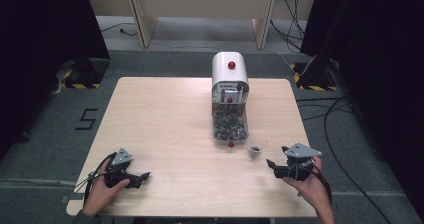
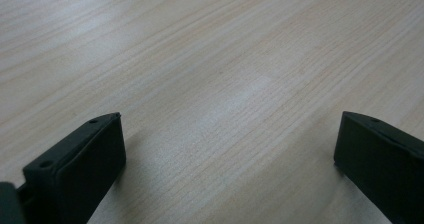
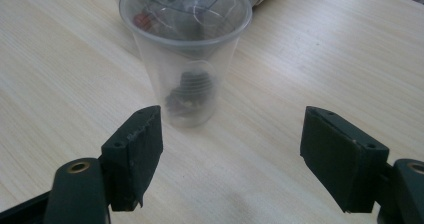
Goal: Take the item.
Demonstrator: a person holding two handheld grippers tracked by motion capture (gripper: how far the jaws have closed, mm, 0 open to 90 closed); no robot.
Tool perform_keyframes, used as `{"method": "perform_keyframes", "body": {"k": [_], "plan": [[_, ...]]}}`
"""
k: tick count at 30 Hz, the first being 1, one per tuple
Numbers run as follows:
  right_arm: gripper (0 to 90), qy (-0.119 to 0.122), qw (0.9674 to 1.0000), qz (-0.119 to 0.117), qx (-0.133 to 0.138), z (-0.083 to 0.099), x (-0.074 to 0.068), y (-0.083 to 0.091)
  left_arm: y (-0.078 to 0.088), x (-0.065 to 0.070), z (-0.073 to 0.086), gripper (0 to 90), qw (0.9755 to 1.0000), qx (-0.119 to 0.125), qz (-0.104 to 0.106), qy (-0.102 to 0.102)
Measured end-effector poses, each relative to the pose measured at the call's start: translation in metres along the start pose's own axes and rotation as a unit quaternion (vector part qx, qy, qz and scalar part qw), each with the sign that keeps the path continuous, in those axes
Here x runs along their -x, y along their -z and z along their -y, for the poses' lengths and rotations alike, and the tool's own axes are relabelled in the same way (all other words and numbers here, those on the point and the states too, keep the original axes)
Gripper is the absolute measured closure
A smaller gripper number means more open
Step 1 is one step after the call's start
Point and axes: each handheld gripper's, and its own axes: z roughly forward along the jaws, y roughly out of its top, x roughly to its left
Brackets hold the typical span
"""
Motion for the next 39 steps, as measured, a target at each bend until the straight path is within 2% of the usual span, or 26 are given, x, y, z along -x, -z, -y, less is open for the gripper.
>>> {"method": "perform_keyframes", "body": {"k": [7, 15, 22, 39], "plan": [[25.9, -0.004, 1.0, 0.002, -0.002, 0.009, -0.001, 0.002, 0.0, 0.0, 0.0, 0.0, 1.0, 0.0, 0.0, 0.0], [26.0, -0.008, 0.9999, 0.002, -0.011, 0.031, -0.006, -0.003, 0.0, 0.0, 0.0, 0.0, 1.0, 0.0, 0.0, 0.0], [26.0, -0.006, 1.0, -0.005, -0.005, 0.035, -0.014, -0.004, 0.0, 0.0, 0.0, 0.0, 1.0, 0.0, 0.0, 0.0], [25.9, -0.009, 0.9997, -0.01, -0.019, 0.047, -0.023, -0.004, 0.0, 0.0, 0.0, 0.0, 1.0, 0.0, 0.0, 0.0]]}}
